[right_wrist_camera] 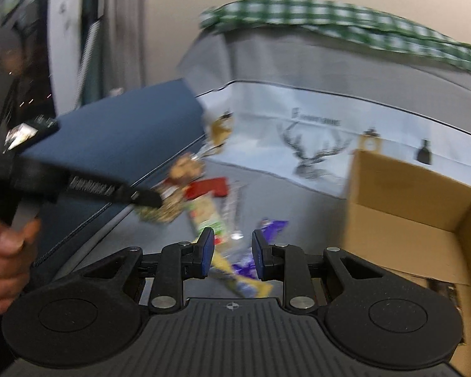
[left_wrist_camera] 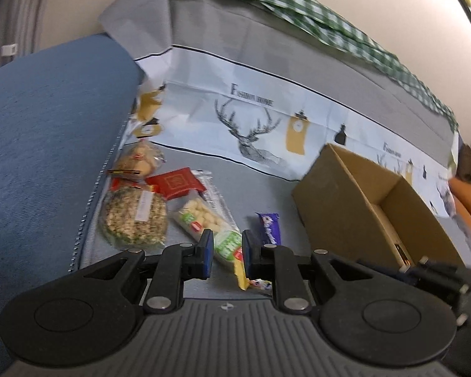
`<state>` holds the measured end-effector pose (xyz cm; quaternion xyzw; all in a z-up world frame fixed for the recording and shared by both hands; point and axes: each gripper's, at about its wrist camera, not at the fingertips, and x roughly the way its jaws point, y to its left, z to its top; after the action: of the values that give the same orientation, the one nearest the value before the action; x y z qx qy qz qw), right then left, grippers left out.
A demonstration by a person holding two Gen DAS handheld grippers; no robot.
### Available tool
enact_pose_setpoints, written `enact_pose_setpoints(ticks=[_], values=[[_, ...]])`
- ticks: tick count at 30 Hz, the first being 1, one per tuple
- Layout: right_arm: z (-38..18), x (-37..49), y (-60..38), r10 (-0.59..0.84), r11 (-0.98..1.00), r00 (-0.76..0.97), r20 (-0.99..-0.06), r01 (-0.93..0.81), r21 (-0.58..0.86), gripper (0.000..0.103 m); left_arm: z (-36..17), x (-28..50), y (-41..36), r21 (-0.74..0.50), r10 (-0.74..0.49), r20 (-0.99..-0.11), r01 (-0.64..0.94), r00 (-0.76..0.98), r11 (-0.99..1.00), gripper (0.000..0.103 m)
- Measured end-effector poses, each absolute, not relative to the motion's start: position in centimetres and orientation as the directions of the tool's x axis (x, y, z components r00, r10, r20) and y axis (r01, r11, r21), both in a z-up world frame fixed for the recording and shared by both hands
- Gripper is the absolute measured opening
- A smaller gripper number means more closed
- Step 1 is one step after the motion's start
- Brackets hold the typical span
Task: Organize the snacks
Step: 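Grasp the yellow candy bar with the right gripper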
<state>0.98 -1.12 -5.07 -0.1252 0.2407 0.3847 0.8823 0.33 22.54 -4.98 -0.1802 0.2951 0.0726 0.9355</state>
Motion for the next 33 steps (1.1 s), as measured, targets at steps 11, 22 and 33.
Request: enact_pose_setpoints(ticks=[11, 22, 33], values=[[-9.4, 1.4, 3.8, 0.574, 0.626, 0.574, -0.584, -0.767, -0.138, 0.052, -5.2, 0.2, 24.0, -0.296, 0.073, -0.594, -0.303, 0.801, 0.906, 0.027], [-13.3, 2.7, 6.2, 0.445, 0.612, 0.653, -0.613, -0.721, -0.324, 0.07, -5.6, 0.3, 24.8, -0.293, 0.089, -0.613, -0.33, 0.785, 0.897, 0.033], [-14.6, 2.4, 6.5, 0.481, 0.535, 0.574, -0.662, -0.791, -0.297, 0.025, -5.8, 0.3, 25.2, -0.285, 0.11, -0.631, -0.362, 0.768, 0.887, 0.035]])
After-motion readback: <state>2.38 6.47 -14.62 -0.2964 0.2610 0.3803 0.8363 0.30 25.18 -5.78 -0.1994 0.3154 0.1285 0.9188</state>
